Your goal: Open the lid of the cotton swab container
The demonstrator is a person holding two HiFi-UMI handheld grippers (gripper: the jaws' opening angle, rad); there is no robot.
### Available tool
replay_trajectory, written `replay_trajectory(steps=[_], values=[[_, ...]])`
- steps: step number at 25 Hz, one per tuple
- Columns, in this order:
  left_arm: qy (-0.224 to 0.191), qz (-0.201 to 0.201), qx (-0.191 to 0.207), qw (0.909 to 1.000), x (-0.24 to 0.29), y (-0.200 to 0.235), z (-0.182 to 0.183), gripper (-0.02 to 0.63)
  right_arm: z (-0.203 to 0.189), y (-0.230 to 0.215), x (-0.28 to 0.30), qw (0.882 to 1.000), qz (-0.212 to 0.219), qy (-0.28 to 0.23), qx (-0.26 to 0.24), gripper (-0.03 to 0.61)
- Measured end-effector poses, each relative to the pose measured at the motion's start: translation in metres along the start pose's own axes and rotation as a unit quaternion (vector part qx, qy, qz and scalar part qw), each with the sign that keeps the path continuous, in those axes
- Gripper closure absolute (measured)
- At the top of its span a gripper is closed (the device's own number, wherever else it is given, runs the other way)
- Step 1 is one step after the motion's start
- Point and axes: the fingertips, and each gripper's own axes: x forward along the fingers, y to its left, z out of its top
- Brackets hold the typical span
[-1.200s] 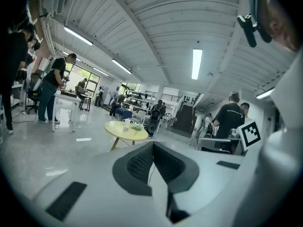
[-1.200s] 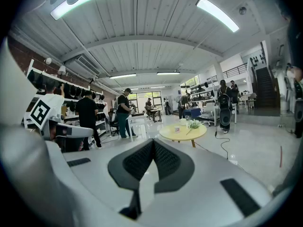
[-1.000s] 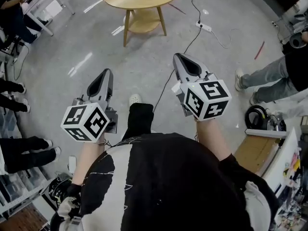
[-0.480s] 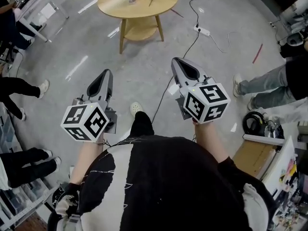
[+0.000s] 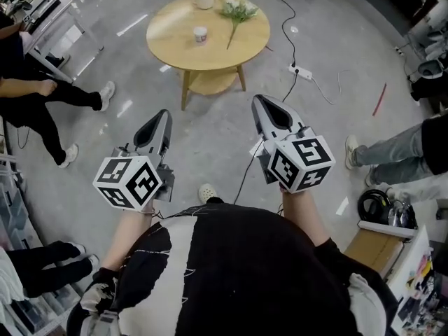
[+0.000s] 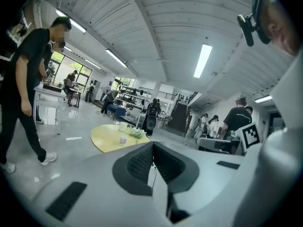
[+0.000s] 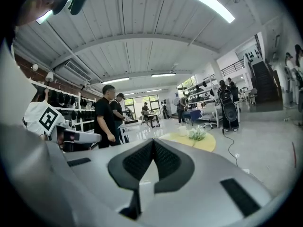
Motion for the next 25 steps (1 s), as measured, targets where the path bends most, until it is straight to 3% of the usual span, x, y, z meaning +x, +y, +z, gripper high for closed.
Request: replay_trajectory(steps=[9, 16, 22, 25], values=[[0.002, -0.004, -0.007, 1.0000, 0.056, 0.040, 0.024, 0.603, 0.005, -0.019, 0.068, 1.000, 0.008, 0.005, 0.009, 0.572], [0.018, -0.017, -0.041, 0.9988, 0.110, 0.041, 0.013, 0.603, -0.017, -0.044, 0.098, 0.998, 0.019, 0.052, 0.018, 0.572], [0.020, 0.023, -0.072, 0.9970, 0.158, 0.057, 0.009, 0.603, -0.013, -0.089, 0.140, 0.996, 0.041, 0.076, 0.019, 0.573], [0.005, 0.047, -0.082, 0.9955, 0.184, 0.063, 0.020, 0.603, 0.003, -0.108, 0.170, 0.994, 0.072, 0.081, 0.015, 0.572]])
